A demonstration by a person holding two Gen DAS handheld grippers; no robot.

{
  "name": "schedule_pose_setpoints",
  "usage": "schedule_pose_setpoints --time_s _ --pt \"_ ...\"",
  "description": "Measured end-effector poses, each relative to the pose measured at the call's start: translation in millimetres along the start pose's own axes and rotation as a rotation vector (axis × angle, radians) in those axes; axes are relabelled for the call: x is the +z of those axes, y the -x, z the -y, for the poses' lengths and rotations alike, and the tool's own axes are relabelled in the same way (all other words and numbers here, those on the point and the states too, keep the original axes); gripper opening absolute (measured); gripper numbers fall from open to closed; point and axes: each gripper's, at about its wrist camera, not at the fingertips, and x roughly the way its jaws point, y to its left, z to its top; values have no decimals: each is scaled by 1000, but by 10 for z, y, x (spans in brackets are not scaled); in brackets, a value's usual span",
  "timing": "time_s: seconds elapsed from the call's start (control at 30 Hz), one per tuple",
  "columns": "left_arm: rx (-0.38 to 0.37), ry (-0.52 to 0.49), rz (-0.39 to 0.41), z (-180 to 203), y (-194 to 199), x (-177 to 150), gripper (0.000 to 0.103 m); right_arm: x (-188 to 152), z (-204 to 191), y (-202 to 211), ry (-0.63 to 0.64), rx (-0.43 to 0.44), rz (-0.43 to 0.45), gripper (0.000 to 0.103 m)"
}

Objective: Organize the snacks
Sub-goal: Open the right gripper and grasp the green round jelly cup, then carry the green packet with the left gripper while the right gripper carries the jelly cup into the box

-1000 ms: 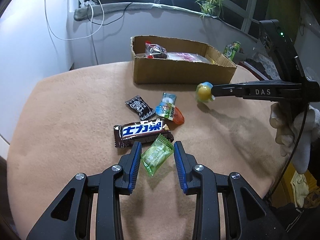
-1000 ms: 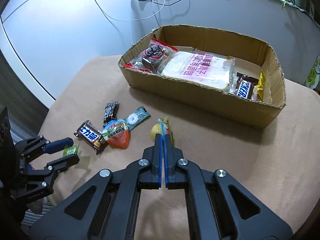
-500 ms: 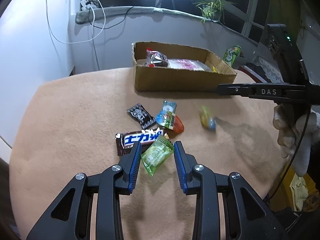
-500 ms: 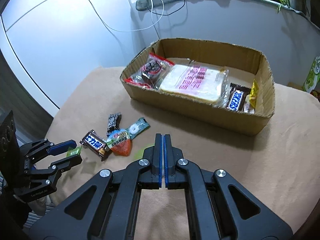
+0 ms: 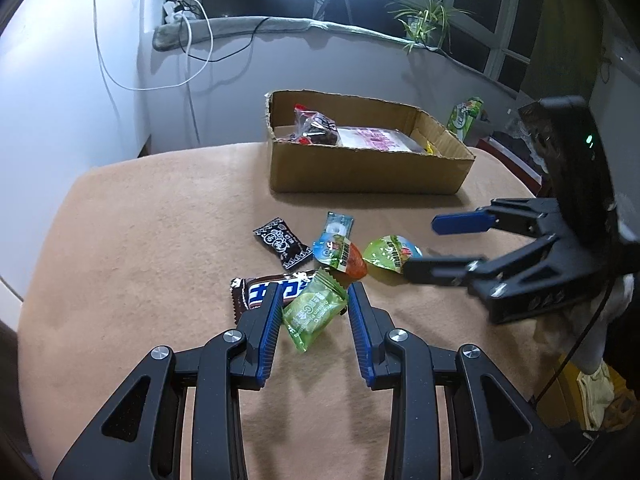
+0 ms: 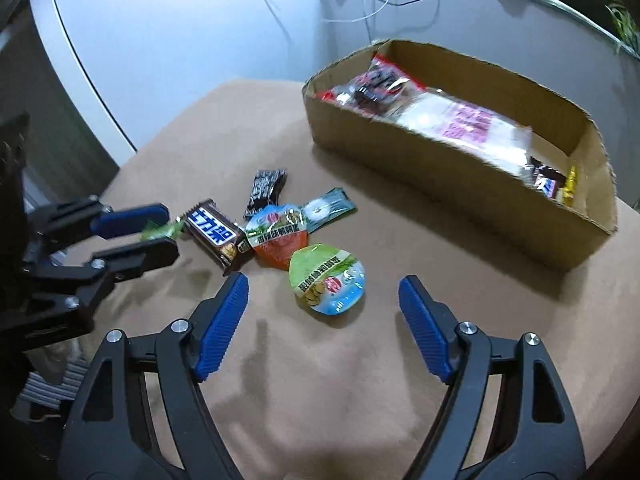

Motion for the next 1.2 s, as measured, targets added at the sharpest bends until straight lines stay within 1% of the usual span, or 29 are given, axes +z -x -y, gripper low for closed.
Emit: schedule_pose_setpoints --time_s 0.1,0.17,0.2,0.23,0.3,0.37,0.47,0.67,0.97,1.2 --pt "4 2 2 -11 12 -6 32 13 -8 -112 5 -15 -22 80" --pt "6 2 2 -23 13 -9 32 24 -7 -181 5 -16 -35 70" --pt "7 4 2 -30 12 -11 32 28 -6 -201 6 -20 -41 61" --pt "8 5 1 -39 11 -12 32 33 -10 -221 14 -41 -43 53" --pt "8 8 0 -50 5 -14 32 45 -32 -228 33 -56 -43 47" --pt "6 9 1 -52 5 -11 32 54 -30 -228 40 -54 -47 47" --pt "3 9 4 -42 5 -3 32 58 -16 -212 46 -69 -44 44" --pt "2 1 19 -15 24 71 32 60 69 -32 14 -74 4 43" --pt "4 -26 72 64 61 326 32 139 218 389 -31 -86 96 43" --pt "8 -63 117 176 56 615 32 356 470 707 -73 -118 176 43"
